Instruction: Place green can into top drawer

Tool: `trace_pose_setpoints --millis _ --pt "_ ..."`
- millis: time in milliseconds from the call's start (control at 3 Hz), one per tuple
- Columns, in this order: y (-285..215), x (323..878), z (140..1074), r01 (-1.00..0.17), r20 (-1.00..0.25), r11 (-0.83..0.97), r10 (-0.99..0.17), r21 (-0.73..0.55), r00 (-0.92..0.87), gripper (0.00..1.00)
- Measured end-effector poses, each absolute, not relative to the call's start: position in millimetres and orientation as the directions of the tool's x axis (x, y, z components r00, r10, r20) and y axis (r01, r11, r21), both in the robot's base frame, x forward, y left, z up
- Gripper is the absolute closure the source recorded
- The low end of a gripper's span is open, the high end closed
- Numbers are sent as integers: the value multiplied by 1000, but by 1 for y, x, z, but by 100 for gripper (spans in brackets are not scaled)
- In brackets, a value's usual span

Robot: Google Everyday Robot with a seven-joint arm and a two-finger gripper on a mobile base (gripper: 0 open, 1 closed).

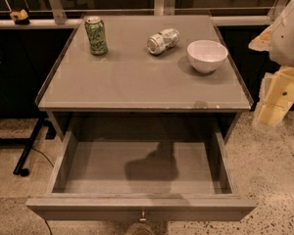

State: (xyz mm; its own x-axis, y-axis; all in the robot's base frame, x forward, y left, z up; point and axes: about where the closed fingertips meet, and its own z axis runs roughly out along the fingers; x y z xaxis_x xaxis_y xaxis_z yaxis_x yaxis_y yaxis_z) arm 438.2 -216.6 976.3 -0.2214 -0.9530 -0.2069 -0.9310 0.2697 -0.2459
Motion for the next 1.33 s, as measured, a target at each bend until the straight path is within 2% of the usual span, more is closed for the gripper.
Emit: trace_pose_setpoints --millis 333,667,1333 --pt "-213 438 977 -927 -216 271 -952 -258 -218 0" --pt "-196 443 964 -911 -311 329 -918 -248 -247 0" --pt "-137 504 951 -850 -608 476 -750 -225 -259 0"
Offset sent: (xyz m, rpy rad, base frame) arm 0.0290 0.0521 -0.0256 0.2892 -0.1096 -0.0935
